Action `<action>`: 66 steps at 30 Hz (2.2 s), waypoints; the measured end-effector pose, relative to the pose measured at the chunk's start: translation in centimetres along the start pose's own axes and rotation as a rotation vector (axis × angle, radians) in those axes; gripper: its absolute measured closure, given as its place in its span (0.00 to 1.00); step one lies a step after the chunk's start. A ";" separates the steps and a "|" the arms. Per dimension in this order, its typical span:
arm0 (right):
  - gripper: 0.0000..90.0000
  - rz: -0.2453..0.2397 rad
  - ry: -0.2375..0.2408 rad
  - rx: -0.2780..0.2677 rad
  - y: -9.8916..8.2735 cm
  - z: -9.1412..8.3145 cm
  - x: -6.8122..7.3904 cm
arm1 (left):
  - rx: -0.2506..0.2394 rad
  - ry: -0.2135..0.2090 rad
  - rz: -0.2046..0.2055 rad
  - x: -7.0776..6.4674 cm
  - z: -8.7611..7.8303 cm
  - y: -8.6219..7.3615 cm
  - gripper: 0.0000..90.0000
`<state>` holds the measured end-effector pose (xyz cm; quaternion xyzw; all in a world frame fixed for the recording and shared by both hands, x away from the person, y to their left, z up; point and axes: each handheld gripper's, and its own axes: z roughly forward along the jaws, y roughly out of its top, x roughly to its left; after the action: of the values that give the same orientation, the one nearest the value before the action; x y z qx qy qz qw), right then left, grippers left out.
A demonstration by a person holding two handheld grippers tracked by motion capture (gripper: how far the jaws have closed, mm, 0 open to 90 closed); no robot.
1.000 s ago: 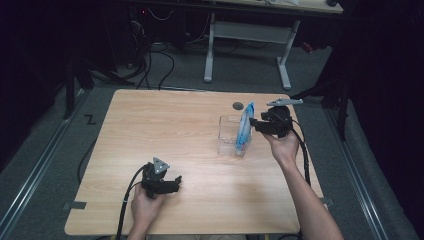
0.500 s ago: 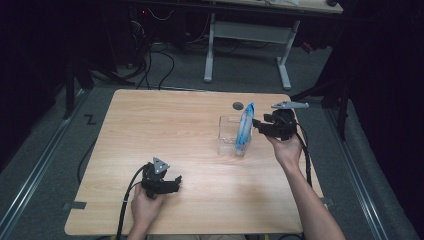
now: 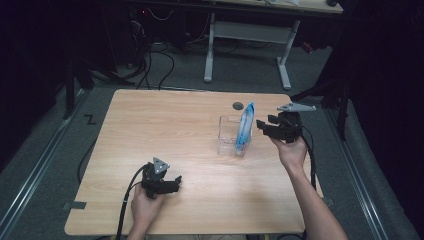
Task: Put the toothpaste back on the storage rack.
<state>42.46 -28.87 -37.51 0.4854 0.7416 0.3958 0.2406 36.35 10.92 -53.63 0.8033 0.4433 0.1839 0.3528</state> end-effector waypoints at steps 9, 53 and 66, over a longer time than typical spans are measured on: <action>0.53 0.038 -0.002 -0.022 -1.5 -1.0 -1.0 | 0.000 0.002 -0.002 0.0 0.0 0.0 0.19; 0.54 0.123 -0.048 -0.024 -6.1 -4.8 -3.9 | 0.000 0.003 -0.003 0.0 0.0 0.0 0.19; 0.55 0.126 -0.044 -0.036 -7.3 -5.3 -3.7 | 0.000 0.003 -0.003 0.0 0.0 0.0 0.19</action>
<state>36.25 -35.70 -40.58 0.5354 0.6967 0.4126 0.2401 36.36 10.89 -53.63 0.8024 0.4448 0.1847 0.3525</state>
